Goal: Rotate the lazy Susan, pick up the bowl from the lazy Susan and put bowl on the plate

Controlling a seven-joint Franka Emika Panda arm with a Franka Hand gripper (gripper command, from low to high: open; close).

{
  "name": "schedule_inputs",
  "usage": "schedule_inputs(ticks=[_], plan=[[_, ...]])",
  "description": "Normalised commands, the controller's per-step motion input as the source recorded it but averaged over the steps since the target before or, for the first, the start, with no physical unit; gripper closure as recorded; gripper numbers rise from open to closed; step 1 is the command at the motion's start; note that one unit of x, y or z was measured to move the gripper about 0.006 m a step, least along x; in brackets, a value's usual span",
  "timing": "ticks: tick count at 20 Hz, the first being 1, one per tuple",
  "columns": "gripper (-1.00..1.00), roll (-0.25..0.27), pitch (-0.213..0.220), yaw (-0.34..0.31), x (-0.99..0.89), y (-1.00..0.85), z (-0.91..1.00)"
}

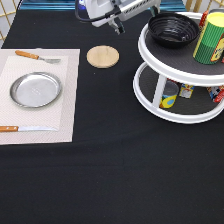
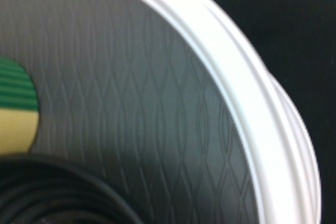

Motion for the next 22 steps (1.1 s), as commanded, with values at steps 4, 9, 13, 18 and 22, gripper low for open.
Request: schedule_inputs(ticks=[4, 9, 13, 18, 22], plan=[[-1.0, -0.109, -0.016, -0.105, -0.53, 0.53, 0.39], [-1.0, -0.137, -0.029, -0.11, -0.51, 0.46, 0.15], [-1.0, -0.172, -0.068, -0.102, -0.51, 0.32, -0.24], [-1.0, -0.186, -0.077, -0.031, -0.45, 0.17, -0.33], [-1.0, -0.145, -0.046, 0.0, -0.27, 0.1, -0.12]])
